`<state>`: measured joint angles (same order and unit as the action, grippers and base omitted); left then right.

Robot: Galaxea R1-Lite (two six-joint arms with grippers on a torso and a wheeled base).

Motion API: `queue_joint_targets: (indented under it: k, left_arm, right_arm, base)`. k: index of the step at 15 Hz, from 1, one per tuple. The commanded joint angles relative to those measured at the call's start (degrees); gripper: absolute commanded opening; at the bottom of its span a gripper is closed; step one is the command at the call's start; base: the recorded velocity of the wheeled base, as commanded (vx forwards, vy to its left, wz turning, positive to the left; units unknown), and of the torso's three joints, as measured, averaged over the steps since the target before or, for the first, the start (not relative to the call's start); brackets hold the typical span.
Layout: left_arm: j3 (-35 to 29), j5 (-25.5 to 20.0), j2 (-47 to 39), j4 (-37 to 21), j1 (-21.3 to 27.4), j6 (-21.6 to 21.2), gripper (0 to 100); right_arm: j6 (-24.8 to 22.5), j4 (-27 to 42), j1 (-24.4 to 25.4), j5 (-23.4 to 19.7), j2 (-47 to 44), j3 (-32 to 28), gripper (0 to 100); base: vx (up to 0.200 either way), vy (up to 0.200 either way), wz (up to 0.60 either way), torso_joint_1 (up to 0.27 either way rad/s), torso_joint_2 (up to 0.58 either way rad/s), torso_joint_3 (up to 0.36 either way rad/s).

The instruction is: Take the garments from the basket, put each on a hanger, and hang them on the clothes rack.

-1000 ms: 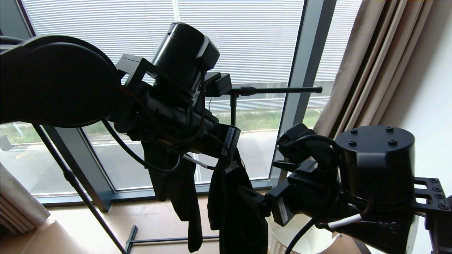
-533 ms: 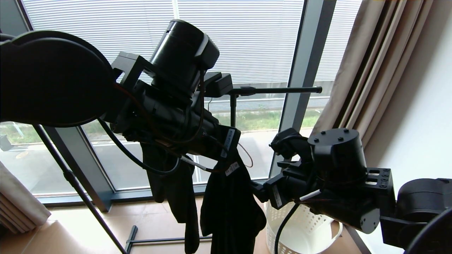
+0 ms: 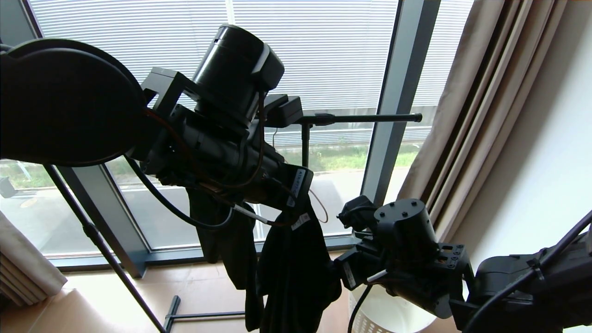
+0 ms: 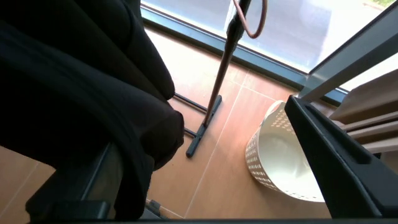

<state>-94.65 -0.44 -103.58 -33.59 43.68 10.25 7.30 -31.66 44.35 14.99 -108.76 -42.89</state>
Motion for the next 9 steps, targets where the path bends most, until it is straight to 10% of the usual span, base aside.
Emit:
queue_joint_targets:
  k: [1, 8, 9]
  left_arm:
    - [0.5, 0.0, 0.1, -0.1, -0.1, 0.0, 0]
    - [2.2, 0.0, 0.0, 0.2, -0.2, 0.0, 0]
    - [2.3, -0.1, 0.1, 0.2, -0.2, 0.0, 0]
  right_arm:
    - [0.6, -0.6, -0.2, -0.1, -0.6, 0.3, 100]
    - [0.7, -2.4, -1.2, 0.0, 3.1, 1.8, 100]
    - [0.9, -2.4, -1.2, 0.0, 2.9, 1.8, 0]
  base:
    - [0.000, 0.000, 0.00, 0.000, 0.00, 0.000]
    - [0.000, 0.000, 0.00, 0.000, 0.00, 0.000]
    - [0.000, 0.000, 0.00, 0.000, 0.00, 0.000]
